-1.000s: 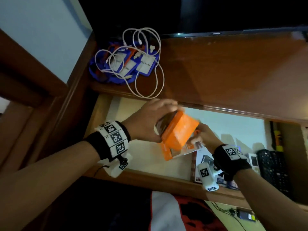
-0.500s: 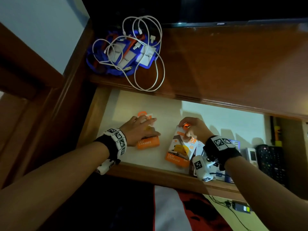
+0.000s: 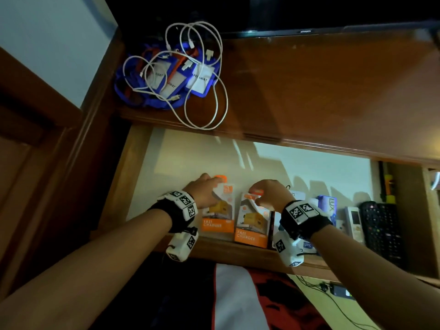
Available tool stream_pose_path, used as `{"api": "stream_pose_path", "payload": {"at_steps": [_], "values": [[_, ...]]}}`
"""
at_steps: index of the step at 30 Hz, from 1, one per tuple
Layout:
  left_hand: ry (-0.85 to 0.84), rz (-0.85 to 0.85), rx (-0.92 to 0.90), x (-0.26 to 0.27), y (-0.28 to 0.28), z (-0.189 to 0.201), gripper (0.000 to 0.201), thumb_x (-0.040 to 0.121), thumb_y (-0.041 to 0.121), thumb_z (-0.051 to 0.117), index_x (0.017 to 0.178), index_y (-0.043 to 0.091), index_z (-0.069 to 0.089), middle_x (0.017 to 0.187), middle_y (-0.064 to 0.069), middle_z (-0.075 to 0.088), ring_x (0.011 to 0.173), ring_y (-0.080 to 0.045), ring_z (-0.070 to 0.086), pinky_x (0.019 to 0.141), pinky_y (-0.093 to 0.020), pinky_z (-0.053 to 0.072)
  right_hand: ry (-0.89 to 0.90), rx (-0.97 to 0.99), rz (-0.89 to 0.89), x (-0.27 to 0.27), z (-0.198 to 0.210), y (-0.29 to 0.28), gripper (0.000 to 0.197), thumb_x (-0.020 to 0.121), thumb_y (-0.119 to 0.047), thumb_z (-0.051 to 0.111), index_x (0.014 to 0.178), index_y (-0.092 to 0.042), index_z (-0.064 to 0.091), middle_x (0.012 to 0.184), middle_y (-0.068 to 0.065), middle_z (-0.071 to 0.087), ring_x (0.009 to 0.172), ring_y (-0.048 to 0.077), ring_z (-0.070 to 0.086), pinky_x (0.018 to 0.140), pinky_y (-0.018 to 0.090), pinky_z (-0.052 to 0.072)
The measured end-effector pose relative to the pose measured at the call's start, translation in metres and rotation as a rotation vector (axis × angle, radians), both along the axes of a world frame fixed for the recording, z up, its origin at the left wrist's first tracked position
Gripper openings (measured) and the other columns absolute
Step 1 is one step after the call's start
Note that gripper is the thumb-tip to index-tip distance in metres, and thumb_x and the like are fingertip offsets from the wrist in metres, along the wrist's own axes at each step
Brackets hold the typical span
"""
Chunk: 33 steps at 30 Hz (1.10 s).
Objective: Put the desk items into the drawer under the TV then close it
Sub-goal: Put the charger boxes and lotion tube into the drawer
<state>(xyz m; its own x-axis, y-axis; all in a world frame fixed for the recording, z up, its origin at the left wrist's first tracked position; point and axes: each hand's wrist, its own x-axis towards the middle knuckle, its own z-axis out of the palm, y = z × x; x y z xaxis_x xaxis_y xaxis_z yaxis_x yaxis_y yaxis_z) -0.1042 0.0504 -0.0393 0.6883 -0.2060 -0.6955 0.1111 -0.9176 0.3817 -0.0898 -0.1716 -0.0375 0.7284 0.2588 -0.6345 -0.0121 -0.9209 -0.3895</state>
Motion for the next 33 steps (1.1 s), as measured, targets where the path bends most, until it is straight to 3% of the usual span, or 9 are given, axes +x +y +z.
{"api": "stream_pose_path", "payload": {"at_steps": [4, 7, 10, 14, 20, 25, 28, 33], "values": [[0.061, -0.051, 0.004, -0.01, -0.021, -0.005, 0.065, 0.083, 0.036, 0.061, 0.142, 0.037, 0.034, 0.129, -0.006, 0.041, 0.111, -0.027, 0.055, 0.093, -0.035, 0.047, -0.107, 0.012, -0.094, 0.002, 0.001, -0.005, 0.028, 0.075, -0.012, 0.066, 0.1, -0.023, 0.071, 0.104, 0.004, 0.063, 0.103, 0.027, 0.058, 0.089, 0.031, 0.046], [0.062, -0.034, 0.031, -0.011, -0.023, -0.004, 0.068, 0.082, 0.038, 0.062, 0.142, 0.033, 0.032, 0.132, -0.007, 0.04, 0.113, -0.028, 0.054, 0.094, -0.036, 0.047, -0.177, 0.028, -0.262, 0.006, 0.007, -0.015, 0.028, 0.08, -0.02, 0.065, 0.108, -0.02, 0.068, 0.112, 0.005, 0.066, 0.105, 0.025, 0.059, 0.094, 0.034, 0.044], [0.07, 0.02, 0.12, -0.013, -0.019, -0.003, 0.068, 0.084, 0.038, 0.06, 0.142, 0.023, 0.029, 0.132, -0.012, 0.042, 0.112, -0.032, 0.055, 0.092, -0.037, 0.047, -0.22, -0.036, -0.308, 0.005, 0.01, -0.027, 0.027, 0.082, -0.024, 0.06, 0.108, -0.023, 0.066, 0.111, 0.004, 0.068, 0.104, 0.024, 0.06, 0.097, 0.038, 0.044], [0.087, 0.054, 0.134, -0.017, -0.022, 0.0, 0.069, 0.085, 0.034, 0.06, 0.141, 0.015, 0.025, 0.116, -0.01, 0.061, 0.094, -0.027, 0.063, 0.077, -0.033, 0.053, -0.163, -0.117, -0.235, -0.008, 0.005, -0.042, 0.031, 0.085, -0.03, 0.055, 0.114, -0.022, 0.062, 0.115, 0.007, 0.065, 0.109, 0.027, 0.056, 0.097, 0.038, 0.042], [0.111, 0.056, 0.061, -0.019, -0.033, 0.011, 0.085, 0.079, 0.047, 0.067, 0.144, 0.018, 0.021, 0.119, -0.006, 0.062, 0.085, -0.021, 0.062, 0.074, -0.03, 0.055, -0.175, -0.132, -0.15, -0.013, 0.0, -0.046, 0.035, 0.086, -0.03, 0.052, 0.119, -0.02, 0.059, 0.117, 0.007, 0.063, 0.114, 0.03, 0.046, 0.096, 0.039, 0.039], [0.148, 0.163, 0.044, -0.021, -0.028, 0.01, 0.087, 0.081, 0.045, 0.066, 0.147, 0.023, 0.015, 0.12, -0.007, 0.062, 0.078, -0.021, 0.063, 0.07, -0.029, 0.056, -0.162, -0.129, 0.015, -0.007, 0.0, -0.028, 0.037, 0.086, -0.036, 0.055, 0.121, -0.023, 0.057, 0.119, 0.003, 0.059, 0.118, 0.027, 0.042, 0.097, 0.04, 0.035], [0.209, 0.161, 0.025, -0.028, -0.028, 0.01, 0.1, 0.079, 0.052, 0.066, 0.15, 0.026, 0.0, 0.134, -0.009, 0.055, 0.082, -0.02, 0.063, 0.068, -0.028, 0.054, -0.153, -0.095, 0.126, -0.013, 0.0, -0.012, 0.036, 0.087, -0.044, 0.052, 0.117, -0.024, 0.058, 0.115, 0.001, 0.06, 0.115, 0.026, 0.047, 0.1, 0.043, 0.031], [0.24, 0.184, -0.024, -0.035, -0.021, 0.005, 0.107, 0.076, 0.06, 0.064, 0.148, 0.034, -0.011, 0.15, -0.009, 0.039, 0.118, -0.03, 0.056, 0.094, -0.036, 0.049, -0.112, -0.116, 0.182, -0.012, -0.003, 0.008, 0.037, 0.085, -0.047, 0.054, 0.113, -0.024, 0.06, 0.112, 0.002, 0.056, 0.11, 0.026, 0.051, 0.102, 0.047, 0.029]]}}
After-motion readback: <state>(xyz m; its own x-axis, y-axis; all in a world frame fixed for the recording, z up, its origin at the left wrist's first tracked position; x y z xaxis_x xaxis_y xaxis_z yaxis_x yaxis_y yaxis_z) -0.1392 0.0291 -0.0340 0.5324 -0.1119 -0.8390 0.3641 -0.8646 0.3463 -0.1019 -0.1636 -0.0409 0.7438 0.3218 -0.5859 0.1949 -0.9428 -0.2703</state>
